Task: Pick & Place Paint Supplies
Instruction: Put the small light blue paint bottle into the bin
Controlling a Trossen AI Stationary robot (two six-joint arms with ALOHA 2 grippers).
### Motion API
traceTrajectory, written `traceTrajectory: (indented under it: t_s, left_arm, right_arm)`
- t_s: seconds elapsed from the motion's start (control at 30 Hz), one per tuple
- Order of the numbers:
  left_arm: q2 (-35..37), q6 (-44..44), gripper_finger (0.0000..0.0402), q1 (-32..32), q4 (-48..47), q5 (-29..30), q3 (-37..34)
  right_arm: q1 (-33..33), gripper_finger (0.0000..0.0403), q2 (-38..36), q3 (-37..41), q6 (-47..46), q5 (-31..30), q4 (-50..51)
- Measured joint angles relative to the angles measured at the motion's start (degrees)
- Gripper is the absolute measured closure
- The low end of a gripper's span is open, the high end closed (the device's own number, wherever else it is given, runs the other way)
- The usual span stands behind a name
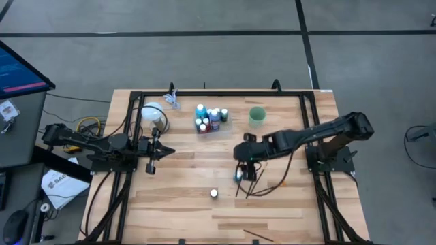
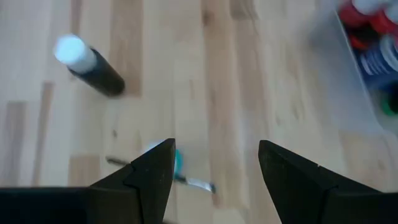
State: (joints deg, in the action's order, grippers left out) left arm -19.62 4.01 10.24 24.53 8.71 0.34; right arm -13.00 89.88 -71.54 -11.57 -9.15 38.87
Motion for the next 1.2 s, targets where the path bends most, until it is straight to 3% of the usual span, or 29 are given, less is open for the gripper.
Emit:
traceTrajectory:
  t_s: [0.47,1.2]
  left_arm:
    - [0.0,0.0,0.04,0.01,0.09,0.0,0.0]
    - [0.0,0.0,0.04,0.02,0.37,0.0,0.0]
  right_arm:
    - [-3.12,0.0177,8.75,0.01,0.59,0.96,-2.31]
    - [-3.09,0.0182,8.9,2.5,-0.94,1.73,-4.74]
